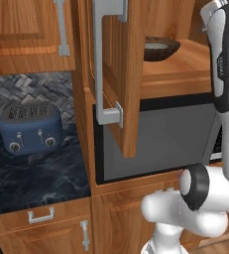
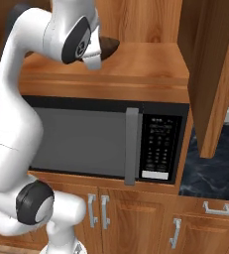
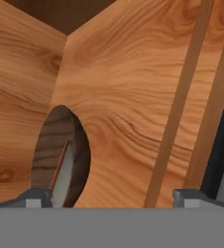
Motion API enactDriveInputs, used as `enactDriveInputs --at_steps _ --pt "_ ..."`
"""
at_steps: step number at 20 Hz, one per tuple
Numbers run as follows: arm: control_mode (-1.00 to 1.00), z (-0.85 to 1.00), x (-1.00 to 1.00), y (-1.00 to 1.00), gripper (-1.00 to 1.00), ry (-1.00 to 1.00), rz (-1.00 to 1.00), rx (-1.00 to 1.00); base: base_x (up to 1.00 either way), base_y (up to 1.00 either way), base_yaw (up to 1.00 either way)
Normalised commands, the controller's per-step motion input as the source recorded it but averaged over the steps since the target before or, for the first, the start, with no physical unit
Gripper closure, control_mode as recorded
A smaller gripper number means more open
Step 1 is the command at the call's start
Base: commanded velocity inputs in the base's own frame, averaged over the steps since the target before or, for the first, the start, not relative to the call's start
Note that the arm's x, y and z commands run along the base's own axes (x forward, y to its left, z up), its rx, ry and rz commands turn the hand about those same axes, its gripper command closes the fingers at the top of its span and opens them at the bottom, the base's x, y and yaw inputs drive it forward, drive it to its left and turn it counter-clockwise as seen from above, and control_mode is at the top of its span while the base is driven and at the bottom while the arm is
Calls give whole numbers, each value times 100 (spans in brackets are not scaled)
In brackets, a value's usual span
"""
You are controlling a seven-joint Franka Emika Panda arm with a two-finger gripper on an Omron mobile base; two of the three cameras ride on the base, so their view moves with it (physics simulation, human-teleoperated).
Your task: Pick up the bowls on the counter and stack them on top of one another in the open cabinet. Place the smaller bowl on top of the larger bowl.
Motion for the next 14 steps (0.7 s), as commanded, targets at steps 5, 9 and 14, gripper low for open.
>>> enactDriveInputs --at_steps 5,9,14 --pt "-100 -21 -100 3 -100 -9 6 1 0 0 0" --pt "-100 -52 -100 8 -100 -10 8 0 0 0 0" --pt "-100 -33 -95 0 -100 -18 7 -7 0 0 0"
